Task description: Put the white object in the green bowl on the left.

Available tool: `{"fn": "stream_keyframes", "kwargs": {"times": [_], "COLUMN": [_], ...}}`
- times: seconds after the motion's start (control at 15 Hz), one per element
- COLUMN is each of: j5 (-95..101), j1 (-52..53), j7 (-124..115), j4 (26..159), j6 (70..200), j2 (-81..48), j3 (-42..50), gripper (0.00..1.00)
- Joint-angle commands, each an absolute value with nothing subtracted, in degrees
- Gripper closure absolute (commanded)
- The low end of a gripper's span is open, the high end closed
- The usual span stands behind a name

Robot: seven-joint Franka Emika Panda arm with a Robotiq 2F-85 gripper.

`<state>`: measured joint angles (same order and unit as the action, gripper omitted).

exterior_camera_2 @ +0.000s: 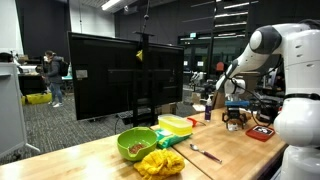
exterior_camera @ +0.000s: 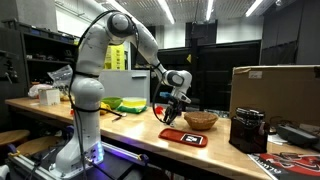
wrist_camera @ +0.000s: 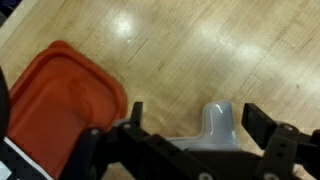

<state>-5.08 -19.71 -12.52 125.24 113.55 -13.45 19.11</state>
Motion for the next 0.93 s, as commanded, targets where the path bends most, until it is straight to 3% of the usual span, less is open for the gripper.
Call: {"fn": "stream_keyframes", "kwargs": {"times": [0.0, 0.87], "j5": [-6.86, -6.29], "j1": [-20.48, -20.17], "j7": [-9.9, -7.75], "j4": [125.32, 120.15], "j6": [114.47, 116.37], "j2": [-14.32, -18.66], "j3": [19.24, 18.86], "gripper": [0.0, 0.0]}}
